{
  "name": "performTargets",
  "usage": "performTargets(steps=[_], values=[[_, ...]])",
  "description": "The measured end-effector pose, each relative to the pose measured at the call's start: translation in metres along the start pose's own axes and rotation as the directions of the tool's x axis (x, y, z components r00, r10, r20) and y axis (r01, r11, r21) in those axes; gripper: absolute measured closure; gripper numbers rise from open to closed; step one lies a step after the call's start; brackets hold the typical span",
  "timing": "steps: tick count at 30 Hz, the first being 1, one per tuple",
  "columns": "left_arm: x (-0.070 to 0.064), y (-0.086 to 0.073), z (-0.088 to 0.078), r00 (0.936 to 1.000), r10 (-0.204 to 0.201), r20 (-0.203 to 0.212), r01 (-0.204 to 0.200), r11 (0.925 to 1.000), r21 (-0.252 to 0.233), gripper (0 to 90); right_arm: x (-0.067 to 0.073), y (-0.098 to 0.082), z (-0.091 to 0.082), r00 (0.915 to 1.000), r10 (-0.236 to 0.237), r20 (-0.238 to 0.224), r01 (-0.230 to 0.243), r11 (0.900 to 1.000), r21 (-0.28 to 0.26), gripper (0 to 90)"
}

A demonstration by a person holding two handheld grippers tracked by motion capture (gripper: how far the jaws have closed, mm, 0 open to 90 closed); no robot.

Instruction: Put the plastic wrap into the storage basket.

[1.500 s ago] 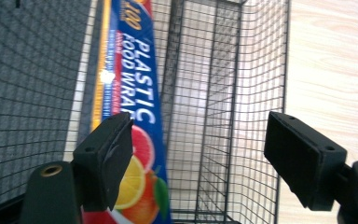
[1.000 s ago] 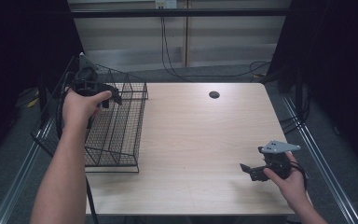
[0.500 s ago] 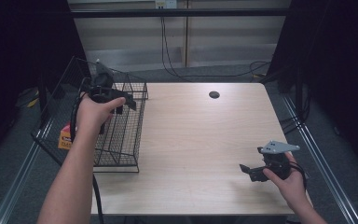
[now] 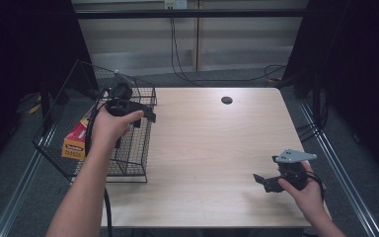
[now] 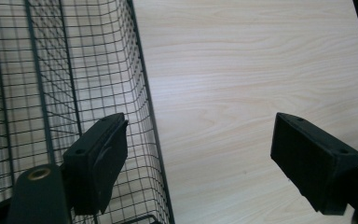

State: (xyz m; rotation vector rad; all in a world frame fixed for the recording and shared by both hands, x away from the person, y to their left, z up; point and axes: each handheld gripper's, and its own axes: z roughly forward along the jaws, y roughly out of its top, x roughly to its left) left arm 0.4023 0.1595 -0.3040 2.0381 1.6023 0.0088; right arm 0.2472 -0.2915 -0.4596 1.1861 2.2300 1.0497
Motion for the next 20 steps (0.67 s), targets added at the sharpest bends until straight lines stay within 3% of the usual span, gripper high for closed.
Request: performTargets(steps=[20], values=[[-0.021, -0.018, 0.030, 0.9946, 0.073, 0.074, -0.074, 0.9973, 0.002, 17.1, 0.000, -0.001, 0.002, 0.9999, -0.010, -0.010, 0.010, 1.000, 0.006, 2.5]])
